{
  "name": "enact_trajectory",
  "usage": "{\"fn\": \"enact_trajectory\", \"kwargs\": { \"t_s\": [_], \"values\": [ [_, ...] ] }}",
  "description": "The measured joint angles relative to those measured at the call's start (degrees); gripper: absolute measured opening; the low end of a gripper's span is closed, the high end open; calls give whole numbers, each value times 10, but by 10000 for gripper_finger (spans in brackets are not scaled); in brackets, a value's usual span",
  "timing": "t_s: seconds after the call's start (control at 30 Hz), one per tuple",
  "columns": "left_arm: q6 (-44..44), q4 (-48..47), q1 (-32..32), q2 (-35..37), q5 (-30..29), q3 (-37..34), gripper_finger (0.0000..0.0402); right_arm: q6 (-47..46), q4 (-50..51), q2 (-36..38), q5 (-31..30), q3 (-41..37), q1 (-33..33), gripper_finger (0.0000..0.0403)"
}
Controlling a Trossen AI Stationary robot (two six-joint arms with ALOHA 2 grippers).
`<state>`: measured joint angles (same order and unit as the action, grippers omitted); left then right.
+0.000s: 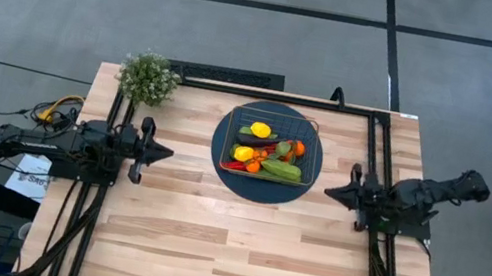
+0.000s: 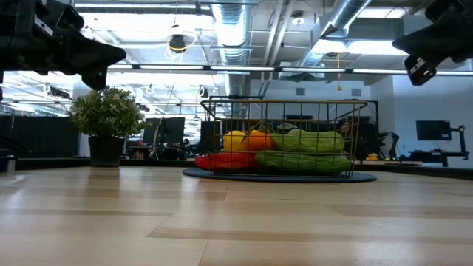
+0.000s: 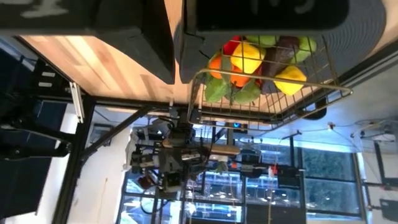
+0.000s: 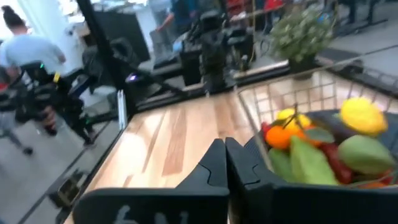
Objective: Build produce basket
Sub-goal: Return to Home Position
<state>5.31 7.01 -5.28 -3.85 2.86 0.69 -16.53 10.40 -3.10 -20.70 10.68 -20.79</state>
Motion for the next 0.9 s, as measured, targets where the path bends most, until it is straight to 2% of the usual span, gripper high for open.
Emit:
{"fn": "enact_trajectory", "kwargs": {
  "t_s": [0.2,0.37,0.47,0.7,0.8,0.9],
  "values": [
    [-5,0,0,0,-6,0,1,13,-29,-78,7,0,-35,0],
    [-12,0,0,0,-22,0,0,138,-91,-141,9,0,-32,0],
    [-3,0,0,0,-22,0,0,190,-98,-151,13,0,-15,1],
    [2,0,0,0,-32,0,0,204,-19,-43,13,-1,21,1],
    [-5,0,0,0,-36,0,0,230,-17,17,13,-1,26,1],
    [-10,0,0,0,-36,0,0,249,-15,29,9,4,30,1]
  ]
}}
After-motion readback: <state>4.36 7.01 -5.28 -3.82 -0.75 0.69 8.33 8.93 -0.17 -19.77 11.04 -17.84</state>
